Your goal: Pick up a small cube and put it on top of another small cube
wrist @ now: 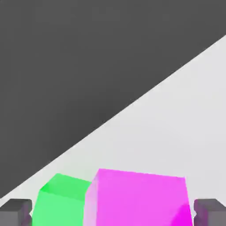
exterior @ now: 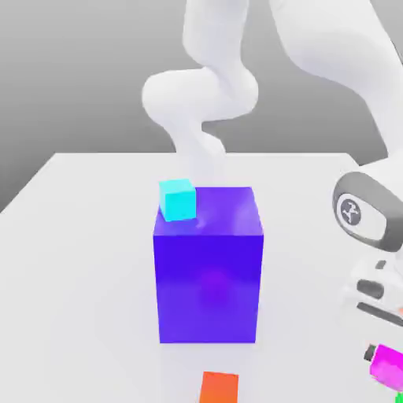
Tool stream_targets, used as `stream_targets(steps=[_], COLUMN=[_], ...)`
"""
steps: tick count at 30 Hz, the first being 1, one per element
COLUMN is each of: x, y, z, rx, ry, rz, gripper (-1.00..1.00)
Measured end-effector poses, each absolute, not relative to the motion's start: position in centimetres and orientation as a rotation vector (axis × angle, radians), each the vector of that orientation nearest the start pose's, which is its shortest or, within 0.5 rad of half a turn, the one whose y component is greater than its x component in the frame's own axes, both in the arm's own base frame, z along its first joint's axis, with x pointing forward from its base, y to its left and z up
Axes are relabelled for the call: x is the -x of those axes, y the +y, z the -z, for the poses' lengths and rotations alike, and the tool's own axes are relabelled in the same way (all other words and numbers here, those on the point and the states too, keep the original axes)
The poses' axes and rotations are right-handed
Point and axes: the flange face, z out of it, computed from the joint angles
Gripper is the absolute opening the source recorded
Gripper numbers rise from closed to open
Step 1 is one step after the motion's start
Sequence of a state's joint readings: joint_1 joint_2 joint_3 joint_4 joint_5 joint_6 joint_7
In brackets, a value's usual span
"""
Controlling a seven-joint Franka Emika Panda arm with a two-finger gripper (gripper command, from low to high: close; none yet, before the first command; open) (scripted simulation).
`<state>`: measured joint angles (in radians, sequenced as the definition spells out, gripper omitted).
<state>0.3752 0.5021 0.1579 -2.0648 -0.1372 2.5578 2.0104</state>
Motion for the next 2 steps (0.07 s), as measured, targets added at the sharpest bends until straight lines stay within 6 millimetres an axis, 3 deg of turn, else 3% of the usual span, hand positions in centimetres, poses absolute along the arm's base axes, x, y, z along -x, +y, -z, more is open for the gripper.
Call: stream_targets(steps=[2], x=[-50.6], y=[31.0], z=[-21.4], rx=[2.428], ry=[1.993], rz=[0.000], gripper=[1.00])
